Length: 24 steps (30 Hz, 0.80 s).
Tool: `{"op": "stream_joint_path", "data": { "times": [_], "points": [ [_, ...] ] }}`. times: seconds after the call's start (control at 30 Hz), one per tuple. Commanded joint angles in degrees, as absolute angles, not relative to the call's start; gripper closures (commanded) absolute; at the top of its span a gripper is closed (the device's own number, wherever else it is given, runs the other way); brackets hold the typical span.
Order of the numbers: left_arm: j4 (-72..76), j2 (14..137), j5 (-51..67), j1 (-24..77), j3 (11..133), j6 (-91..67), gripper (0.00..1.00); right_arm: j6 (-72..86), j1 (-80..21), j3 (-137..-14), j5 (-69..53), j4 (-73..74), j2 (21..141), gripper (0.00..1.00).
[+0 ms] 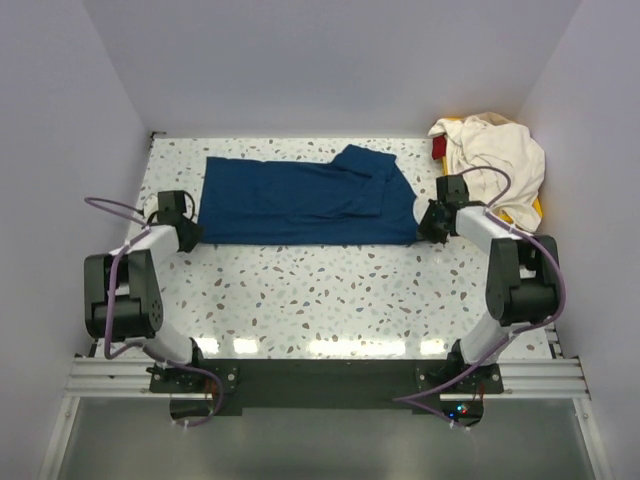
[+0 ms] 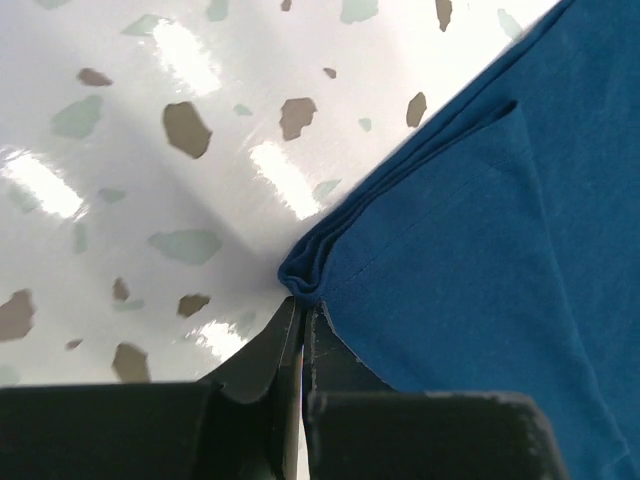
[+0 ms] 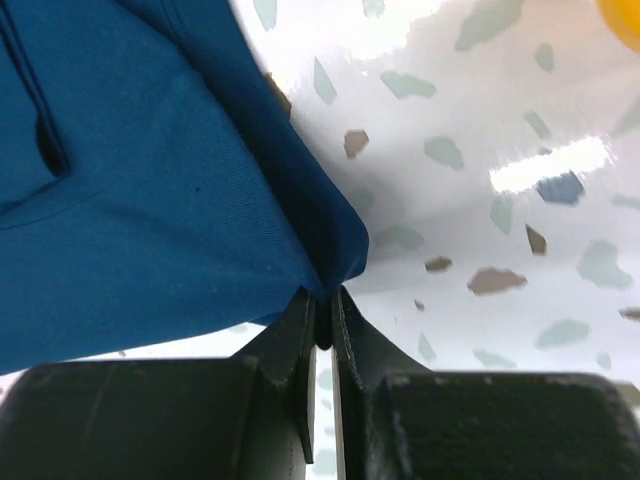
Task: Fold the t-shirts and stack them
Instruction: Fold the tshirt
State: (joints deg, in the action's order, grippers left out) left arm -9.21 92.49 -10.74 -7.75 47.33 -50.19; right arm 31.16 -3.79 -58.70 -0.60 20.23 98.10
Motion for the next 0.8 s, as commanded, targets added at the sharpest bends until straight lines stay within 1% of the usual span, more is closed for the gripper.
{"op": "stream_joint_path", "data": {
  "times": [0.0,0.33,0.53,0.57,0.6,0.63,0.67,0.7,0.73,0.77],
  "points": [
    [-14.85,85.80,-15.55,-8.00,45.97,-48.78,1.00,31.90,-2.73,-58.37,2.90,27.24,92.29,1.00],
    [-21.96,71.11,-17.40,-8.00,34.38,-48.69,1.00,35.24,-2.20,-47.21,5.89,36.38,74.63,1.00],
    [-26.62,63.11,-18.89,-8.00,30.77,-49.39,1.00,37.70,-2.20,-40.08,6.24,39.72,65.31,1.00],
    [-27.15,62.41,-18.90,-8.00,30.67,-49.39,0.98,38.23,-2.20,-39.64,6.59,40.77,64.61,0.93],
    [-27.68,61.36,-19.07,-8.00,30.67,-49.48,0.93,38.67,-2.20,-39.20,7.03,41.39,62.95,0.86],
    [-28.56,60.91,-18.99,-8.09,30.85,-49.48,0.83,39.11,-2.20,-39.11,7.64,42.09,62.15,0.79],
    [-28.83,60.47,-19.07,-8.00,31.02,-49.31,0.76,40.07,-2.20,-39.20,8.69,42.97,61.44,0.64],
    [-29.18,59.60,-19.07,-8.00,31.37,-49.13,0.68,40.34,-2.20,-39.20,9.40,43.33,60.65,0.54],
    [-29.88,59.07,-19.16,-8.09,32.42,-48.61,0.53,40.34,-2.20,-39.63,9.93,43.77,59.77,0.37],
    [-30.23,58.11,-19.25,-8.00,33.04,-48.26,0.47,40.08,-2.20,-40.68,10.54,44.38,59.50,0.30]
  ]
}}
